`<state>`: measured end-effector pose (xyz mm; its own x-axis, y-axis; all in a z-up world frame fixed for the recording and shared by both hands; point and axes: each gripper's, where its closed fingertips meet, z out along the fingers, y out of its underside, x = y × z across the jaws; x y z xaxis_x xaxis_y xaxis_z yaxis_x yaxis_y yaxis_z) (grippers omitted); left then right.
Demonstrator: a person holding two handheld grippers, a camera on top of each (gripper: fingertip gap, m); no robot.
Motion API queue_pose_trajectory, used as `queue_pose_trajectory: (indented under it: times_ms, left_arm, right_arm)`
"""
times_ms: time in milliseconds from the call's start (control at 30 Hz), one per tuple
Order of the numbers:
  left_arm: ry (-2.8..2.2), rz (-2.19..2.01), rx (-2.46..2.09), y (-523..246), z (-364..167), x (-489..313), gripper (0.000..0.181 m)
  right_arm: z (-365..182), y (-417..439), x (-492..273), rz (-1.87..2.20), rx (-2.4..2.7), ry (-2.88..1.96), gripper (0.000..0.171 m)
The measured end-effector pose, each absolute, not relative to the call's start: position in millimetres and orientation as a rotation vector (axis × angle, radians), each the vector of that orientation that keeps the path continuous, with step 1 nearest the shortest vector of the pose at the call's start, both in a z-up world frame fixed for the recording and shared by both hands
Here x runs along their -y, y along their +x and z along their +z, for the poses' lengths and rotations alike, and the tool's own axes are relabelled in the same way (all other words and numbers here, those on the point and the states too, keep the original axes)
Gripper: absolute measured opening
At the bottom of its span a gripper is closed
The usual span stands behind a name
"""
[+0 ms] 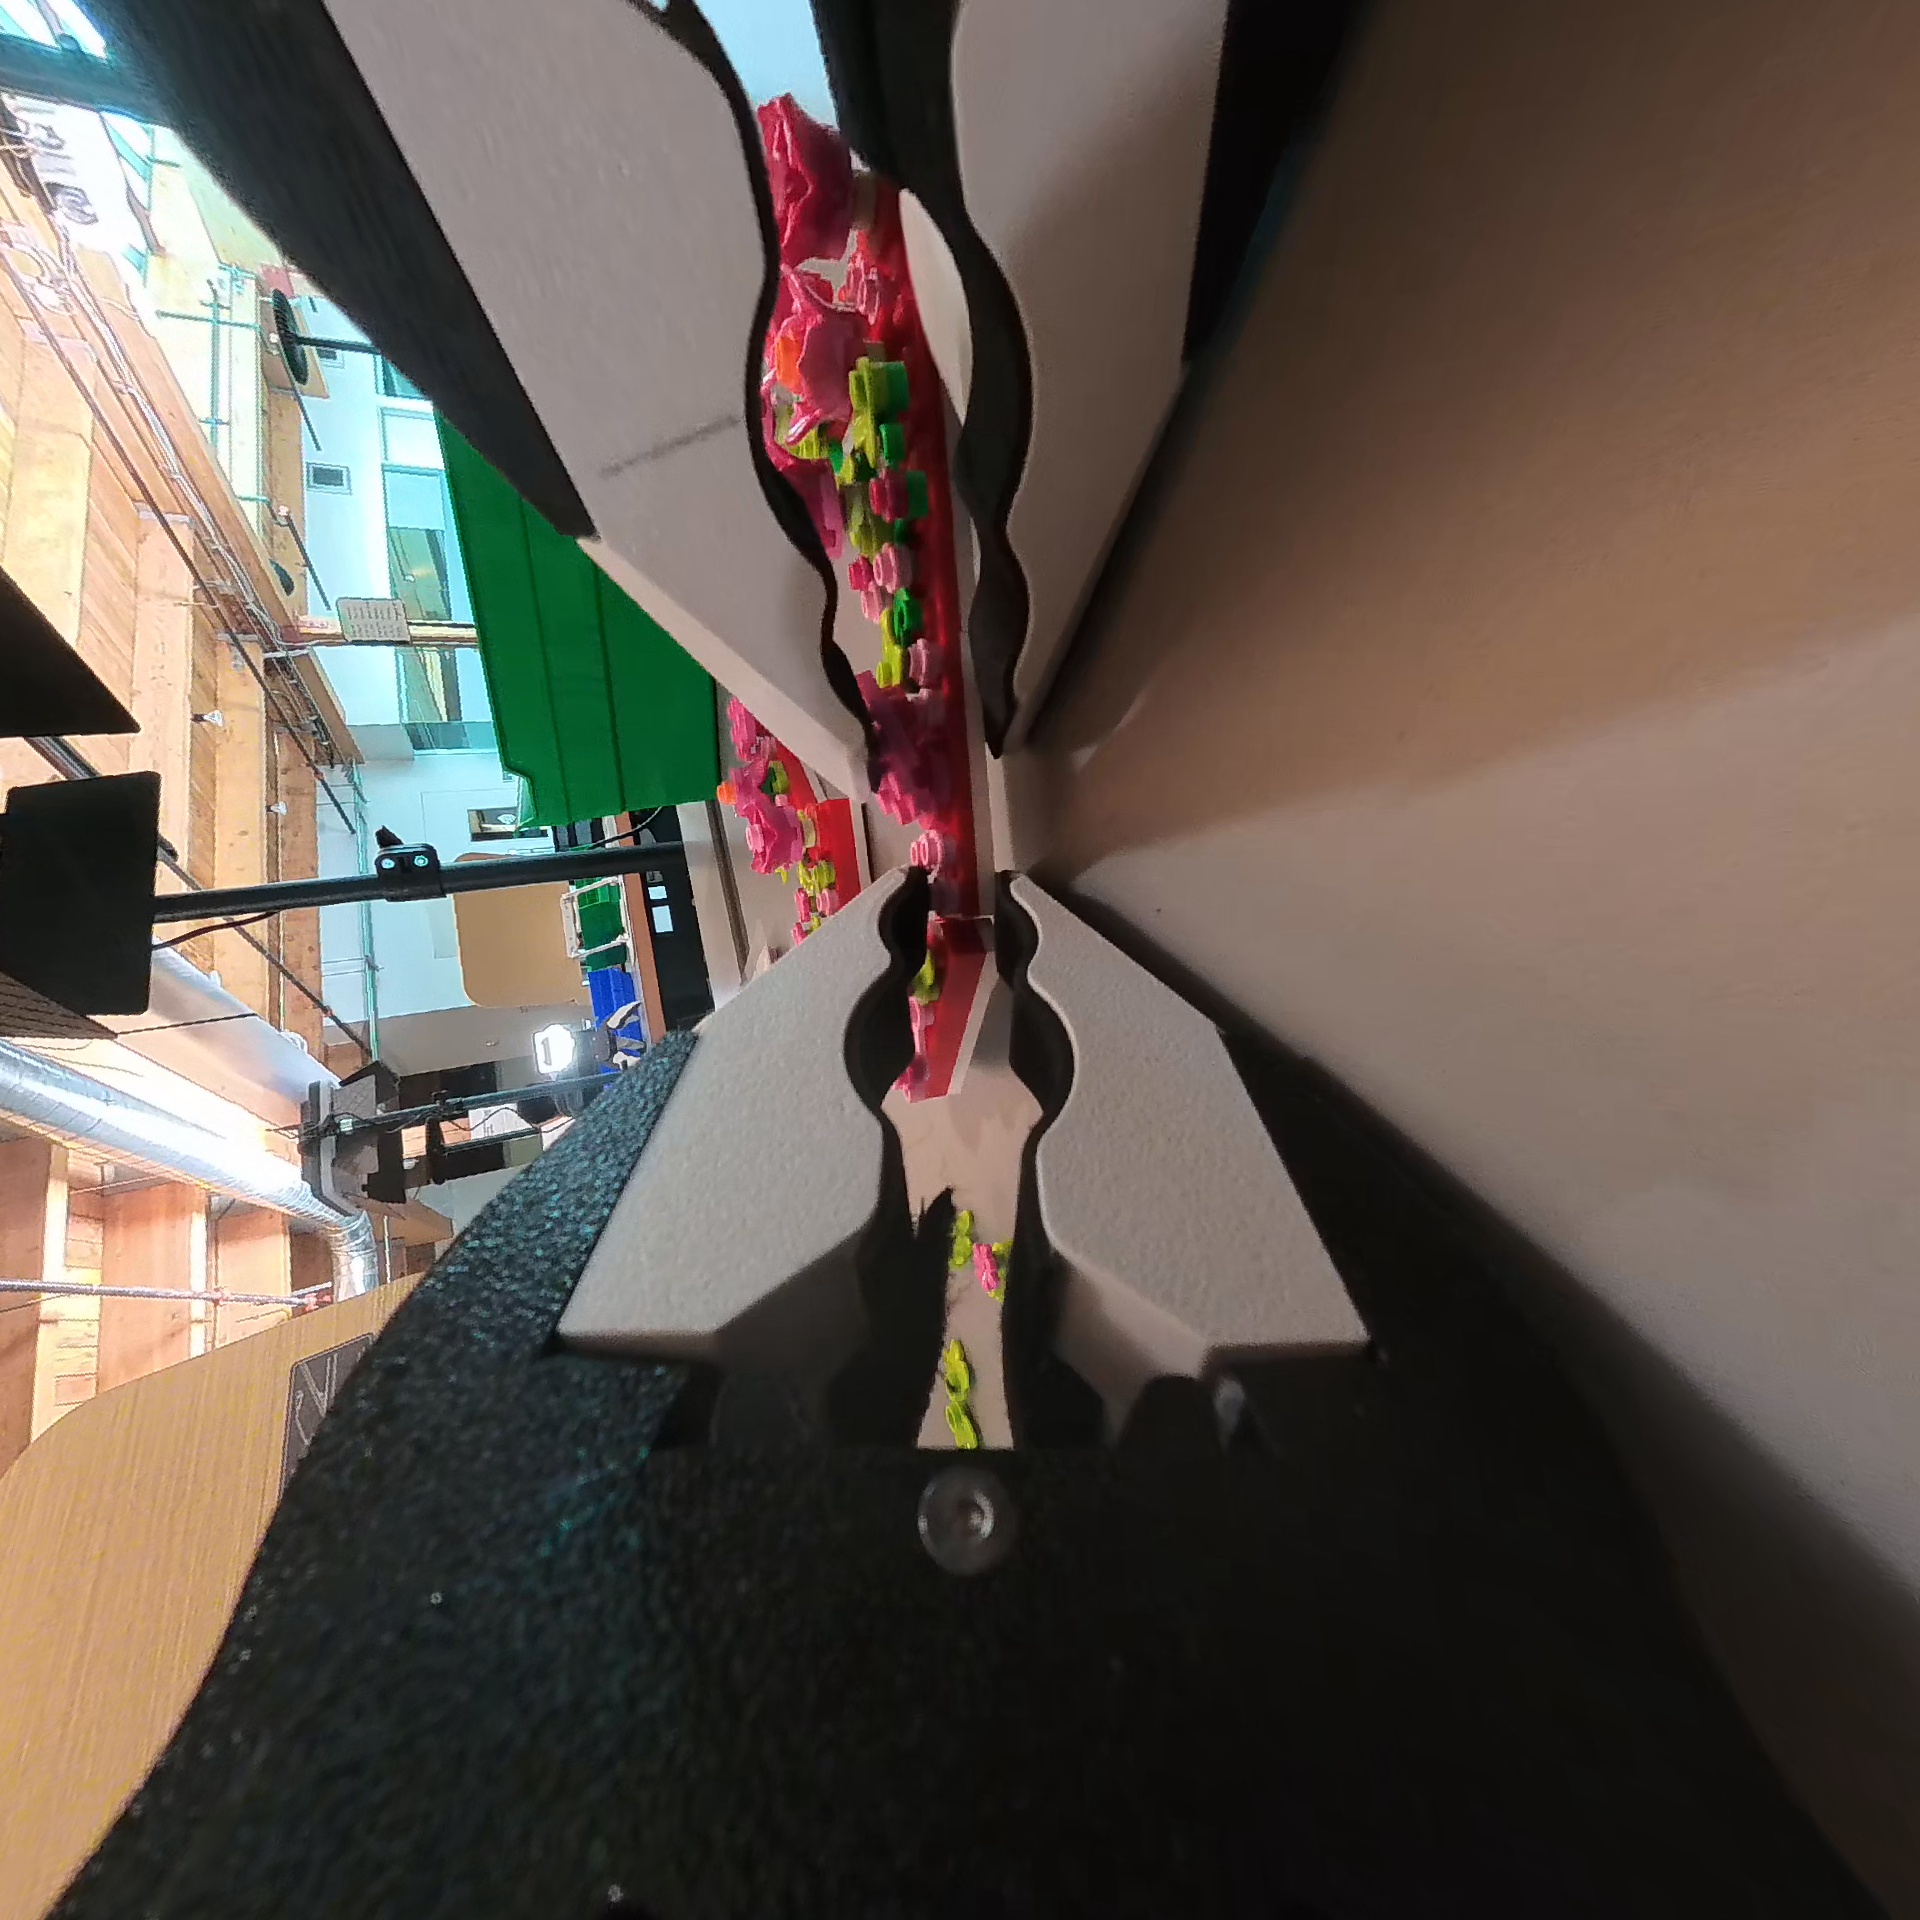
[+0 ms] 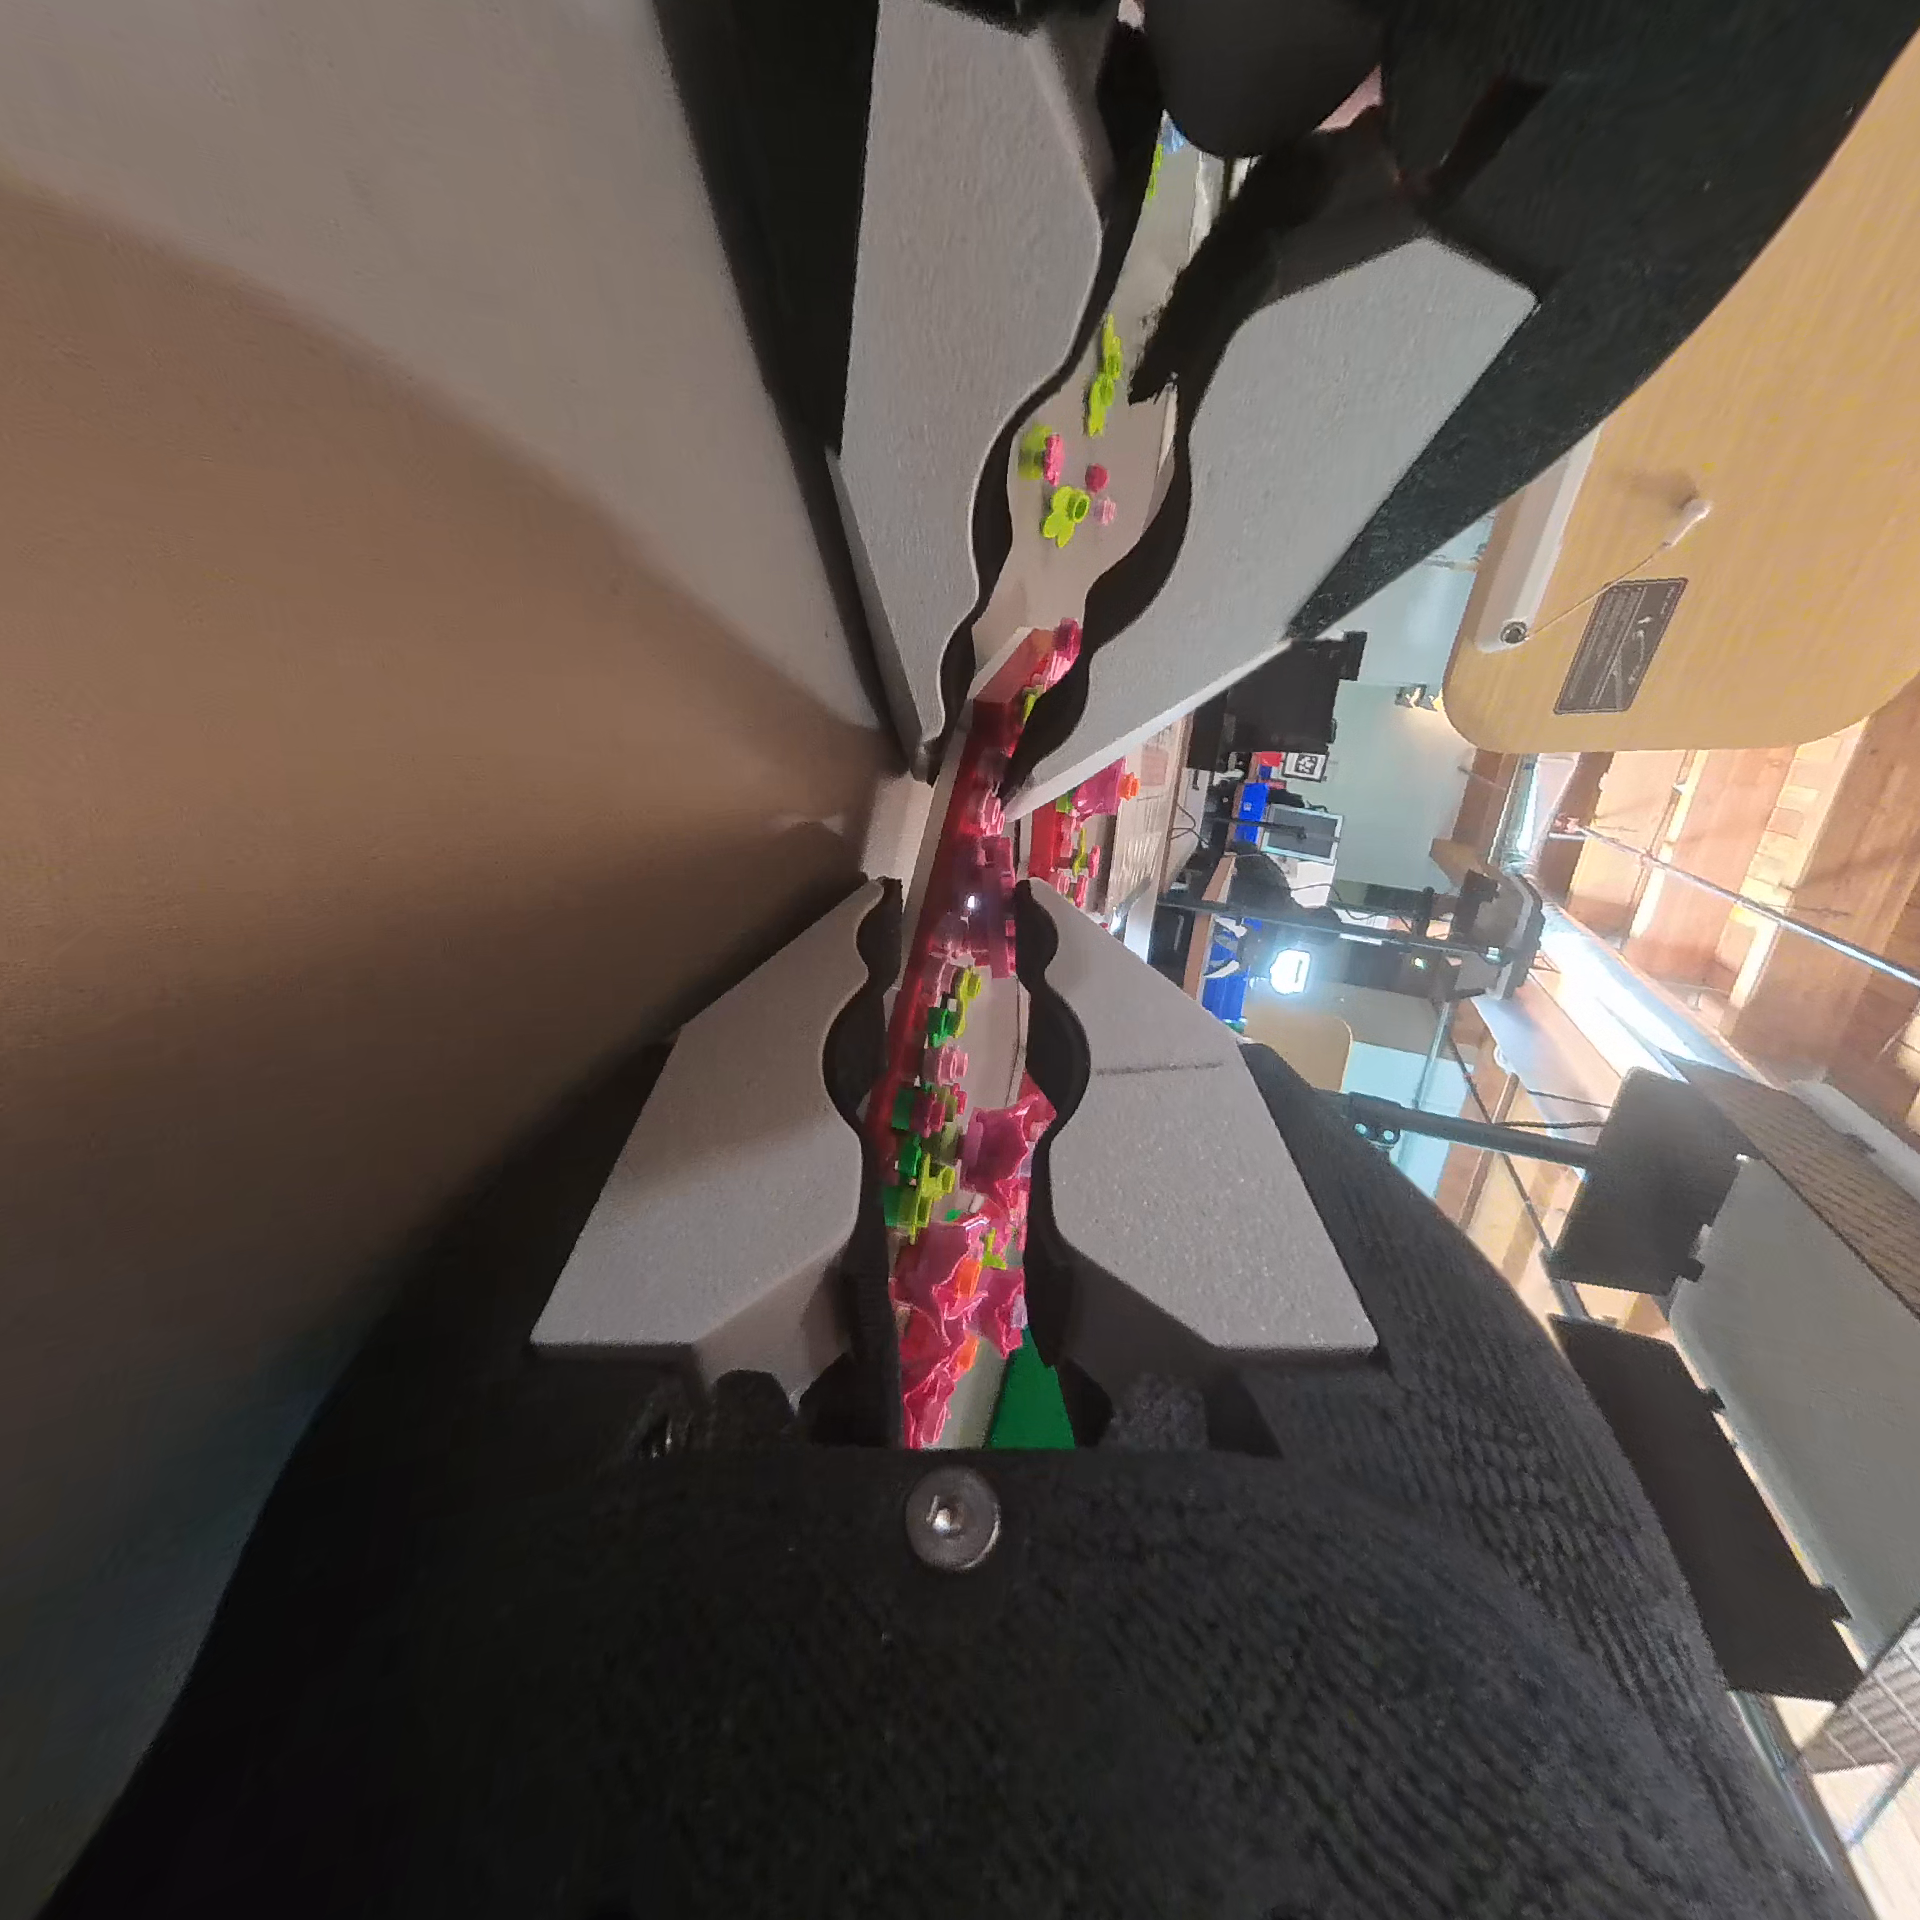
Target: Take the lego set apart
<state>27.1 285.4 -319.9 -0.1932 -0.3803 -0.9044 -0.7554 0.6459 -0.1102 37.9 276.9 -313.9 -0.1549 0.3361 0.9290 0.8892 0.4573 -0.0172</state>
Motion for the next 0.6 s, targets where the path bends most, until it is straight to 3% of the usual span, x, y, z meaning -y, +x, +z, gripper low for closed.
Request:
queue_pose_trajectory:
  times_ms: [600]
  left_arm:
    - [-0.913, 0.443, -1.806, 27.0, -319.8, -286.0, 0.009]
  right_arm:
    - [-314.5, 37.6, -278.9, -0.650, 1.720, -1.121, 0.021]
